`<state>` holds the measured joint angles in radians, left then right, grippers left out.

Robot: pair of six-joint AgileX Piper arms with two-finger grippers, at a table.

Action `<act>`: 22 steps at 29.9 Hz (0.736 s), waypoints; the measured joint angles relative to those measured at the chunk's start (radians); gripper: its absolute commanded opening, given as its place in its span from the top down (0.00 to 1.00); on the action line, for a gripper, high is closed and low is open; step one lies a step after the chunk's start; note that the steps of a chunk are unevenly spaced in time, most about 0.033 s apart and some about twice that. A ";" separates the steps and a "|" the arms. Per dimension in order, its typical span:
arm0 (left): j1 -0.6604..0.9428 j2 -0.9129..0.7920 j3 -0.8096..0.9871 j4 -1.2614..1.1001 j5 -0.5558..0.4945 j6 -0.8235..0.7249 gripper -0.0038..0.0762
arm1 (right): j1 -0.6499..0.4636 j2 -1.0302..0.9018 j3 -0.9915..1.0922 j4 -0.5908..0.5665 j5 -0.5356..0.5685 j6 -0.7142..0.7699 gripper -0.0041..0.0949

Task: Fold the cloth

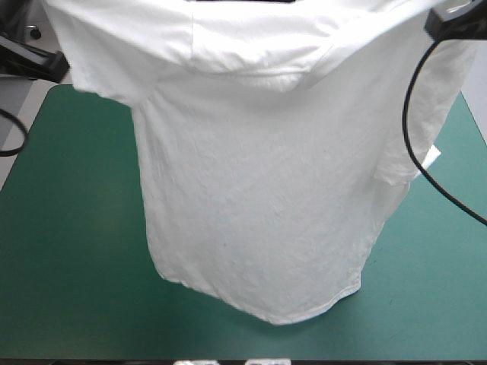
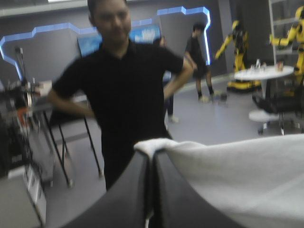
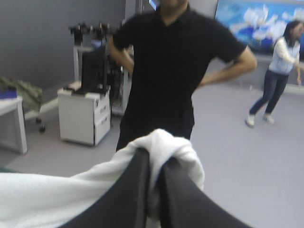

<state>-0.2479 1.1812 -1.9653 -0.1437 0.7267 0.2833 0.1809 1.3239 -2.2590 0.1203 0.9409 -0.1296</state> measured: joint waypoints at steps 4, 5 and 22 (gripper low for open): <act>0.001 0.033 0.243 0.055 0.011 -0.040 0.96 | 0.000 0.015 0.203 -0.001 -0.008 0.018 0.98; 0.001 0.056 0.289 0.059 0.006 -0.043 0.96 | 0.000 0.025 0.252 -0.003 -0.017 0.022 0.98; 0.083 0.515 0.370 0.088 -0.187 -0.111 0.96 | 0.000 0.489 0.427 0.018 -0.236 0.049 0.98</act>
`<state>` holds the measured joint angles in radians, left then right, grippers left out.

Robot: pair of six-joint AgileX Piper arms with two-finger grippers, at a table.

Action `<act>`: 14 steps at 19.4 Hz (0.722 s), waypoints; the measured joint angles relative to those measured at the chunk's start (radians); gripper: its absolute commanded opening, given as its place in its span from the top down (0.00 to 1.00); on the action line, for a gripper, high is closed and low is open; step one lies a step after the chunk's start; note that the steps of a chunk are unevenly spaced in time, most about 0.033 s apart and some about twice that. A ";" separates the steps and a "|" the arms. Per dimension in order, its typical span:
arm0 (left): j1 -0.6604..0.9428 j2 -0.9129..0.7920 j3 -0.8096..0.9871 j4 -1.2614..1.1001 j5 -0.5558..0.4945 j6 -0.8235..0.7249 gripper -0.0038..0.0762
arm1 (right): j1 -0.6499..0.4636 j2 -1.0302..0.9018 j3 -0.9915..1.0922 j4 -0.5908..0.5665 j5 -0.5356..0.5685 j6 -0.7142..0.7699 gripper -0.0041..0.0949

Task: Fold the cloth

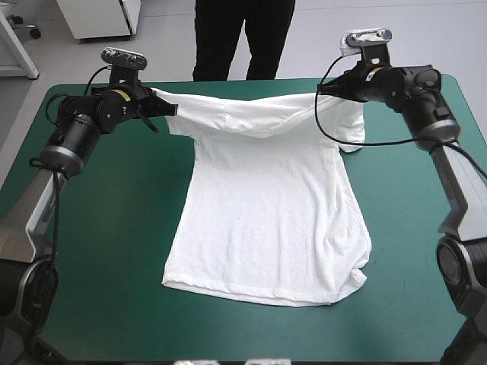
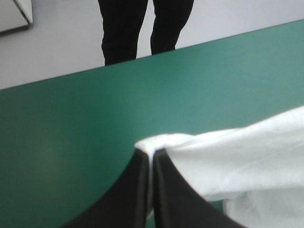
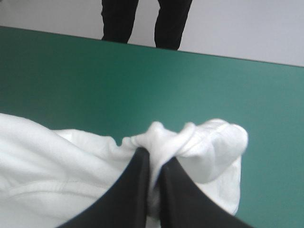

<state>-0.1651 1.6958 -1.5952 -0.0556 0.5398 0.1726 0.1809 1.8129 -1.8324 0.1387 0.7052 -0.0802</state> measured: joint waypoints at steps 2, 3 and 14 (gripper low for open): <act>0.013 0.049 0.000 0.001 -0.004 -0.007 0.96 | 0.000 0.077 0.000 0.001 -0.010 0.008 0.98; 0.016 0.081 0.000 0.002 -0.005 -0.009 0.96 | 0.000 0.122 0.000 0.001 -0.013 0.016 0.98; 0.012 0.215 -0.012 0.004 -0.013 -0.038 0.10 | -0.004 0.231 -0.044 0.000 0.031 0.047 0.37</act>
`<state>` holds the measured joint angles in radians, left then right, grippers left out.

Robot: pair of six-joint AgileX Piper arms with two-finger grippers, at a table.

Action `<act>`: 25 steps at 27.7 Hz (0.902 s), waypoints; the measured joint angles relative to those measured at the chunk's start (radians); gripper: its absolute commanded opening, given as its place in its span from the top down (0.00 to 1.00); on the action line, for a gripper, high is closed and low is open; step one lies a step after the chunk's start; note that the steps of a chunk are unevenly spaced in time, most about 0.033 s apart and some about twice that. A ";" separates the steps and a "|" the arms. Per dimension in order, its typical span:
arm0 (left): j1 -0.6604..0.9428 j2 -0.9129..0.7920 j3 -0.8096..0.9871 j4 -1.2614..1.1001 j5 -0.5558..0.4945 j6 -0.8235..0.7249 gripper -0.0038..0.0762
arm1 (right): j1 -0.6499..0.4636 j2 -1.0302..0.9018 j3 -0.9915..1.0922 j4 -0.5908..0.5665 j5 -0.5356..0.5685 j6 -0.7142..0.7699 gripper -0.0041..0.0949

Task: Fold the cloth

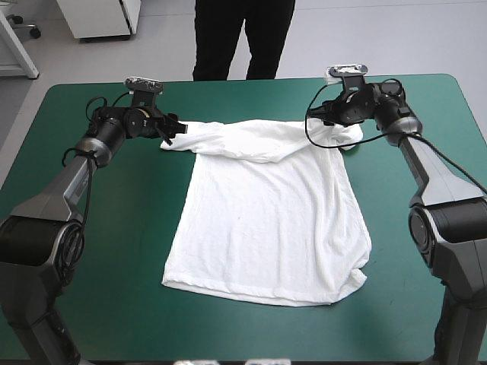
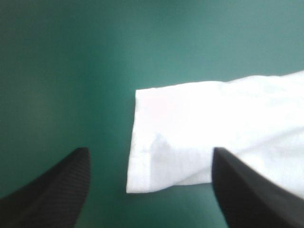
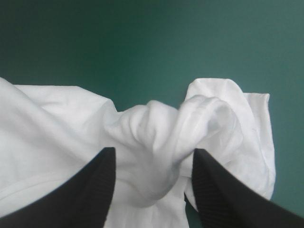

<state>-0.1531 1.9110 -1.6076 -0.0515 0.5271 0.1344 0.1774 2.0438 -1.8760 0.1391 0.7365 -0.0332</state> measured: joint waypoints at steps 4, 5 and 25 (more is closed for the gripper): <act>-0.001 -0.103 -0.055 0.011 0.089 0.031 0.17 | -0.014 -0.047 -0.106 -0.002 0.150 0.043 0.38; -0.001 -0.125 -0.057 0.012 0.112 0.037 0.19 | -0.016 -0.065 -0.112 -0.003 0.171 0.046 0.38; -0.135 -0.668 0.257 0.093 0.447 0.016 0.34 | -0.020 -0.635 0.297 -0.095 0.467 0.083 0.38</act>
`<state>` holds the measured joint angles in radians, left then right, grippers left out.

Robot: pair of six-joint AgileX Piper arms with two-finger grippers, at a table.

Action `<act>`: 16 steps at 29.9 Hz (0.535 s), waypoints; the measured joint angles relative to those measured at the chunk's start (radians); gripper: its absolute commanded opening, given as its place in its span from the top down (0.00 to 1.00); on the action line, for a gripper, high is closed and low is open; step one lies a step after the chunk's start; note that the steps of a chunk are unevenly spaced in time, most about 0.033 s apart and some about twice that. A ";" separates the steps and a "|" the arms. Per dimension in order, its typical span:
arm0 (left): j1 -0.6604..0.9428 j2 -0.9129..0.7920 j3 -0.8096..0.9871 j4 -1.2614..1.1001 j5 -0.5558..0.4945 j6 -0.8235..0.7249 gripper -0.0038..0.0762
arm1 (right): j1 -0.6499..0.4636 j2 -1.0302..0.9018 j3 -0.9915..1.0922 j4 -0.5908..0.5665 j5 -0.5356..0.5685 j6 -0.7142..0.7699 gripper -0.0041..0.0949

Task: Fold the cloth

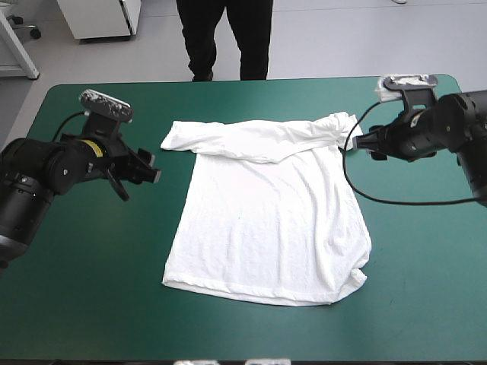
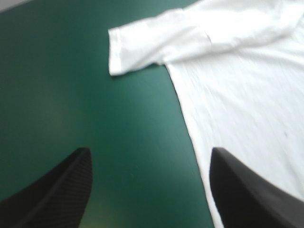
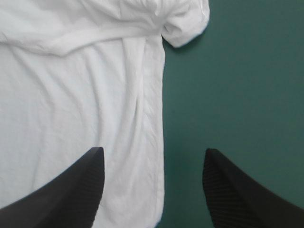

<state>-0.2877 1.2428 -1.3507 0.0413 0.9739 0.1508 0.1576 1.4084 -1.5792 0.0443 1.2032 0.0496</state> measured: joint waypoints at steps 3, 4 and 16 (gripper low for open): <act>-0.043 -0.024 0.041 0.000 0.116 -0.050 0.34 | 0.000 -0.063 0.081 -0.044 0.010 0.016 0.38; -0.052 -0.025 0.056 -0.004 0.149 -0.069 0.34 | 0.000 -0.080 0.105 -0.061 0.010 0.023 0.38; -0.196 -0.020 0.372 -0.041 0.106 -0.258 0.34 | 0.000 -0.113 0.174 -0.080 0.018 0.055 0.38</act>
<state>-0.4839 1.2232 -0.9790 0.0000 1.0794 -0.1068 0.1572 1.2953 -1.4055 -0.0354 1.2209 0.1046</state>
